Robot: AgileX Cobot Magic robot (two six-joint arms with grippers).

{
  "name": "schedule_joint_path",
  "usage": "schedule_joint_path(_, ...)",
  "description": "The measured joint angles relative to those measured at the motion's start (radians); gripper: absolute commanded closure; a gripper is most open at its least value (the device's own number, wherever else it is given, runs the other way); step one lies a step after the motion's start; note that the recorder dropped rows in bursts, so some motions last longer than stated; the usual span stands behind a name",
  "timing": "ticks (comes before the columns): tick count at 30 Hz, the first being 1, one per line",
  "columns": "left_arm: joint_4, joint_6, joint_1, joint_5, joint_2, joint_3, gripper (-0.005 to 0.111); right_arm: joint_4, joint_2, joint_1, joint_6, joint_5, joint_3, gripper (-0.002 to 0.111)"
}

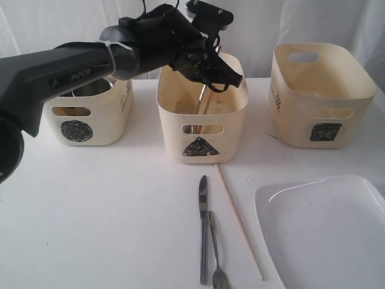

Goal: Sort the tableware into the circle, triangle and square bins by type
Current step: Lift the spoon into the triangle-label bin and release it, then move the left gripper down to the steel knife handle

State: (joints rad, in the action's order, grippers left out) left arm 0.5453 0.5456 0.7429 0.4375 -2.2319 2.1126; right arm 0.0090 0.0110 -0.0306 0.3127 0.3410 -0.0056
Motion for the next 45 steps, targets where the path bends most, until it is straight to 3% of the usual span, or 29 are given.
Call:
schedule_joint_path(12,-0.004,0.000,0.023,0.127,0.047,0.000,0.069,0.000,0.000,0.000,0.000,0.000,0.000,0.108)
schedule_joint_path(19,-0.029,-0.004,0.086,0.405,0.152,0.000,0.071,0.000,0.000,0.000,0.000,0.000,0.000,0.108)
schedule_joint_path(26,-0.215,-0.004,0.160,0.590,0.188,-0.075,0.071,0.000,0.000,0.000,0.000,0.000,0.000,0.108)
schedule_joint_path(37,-0.292,0.038,0.218,0.607,0.227,-0.326,0.070,0.000,0.000,0.000,0.000,0.000,0.000,0.108)
schedule_joint_path(45,-0.371,0.150,0.263,0.498,0.263,-0.436,0.050,0.000,0.000,0.000,0.000,0.000,0.000,0.108)
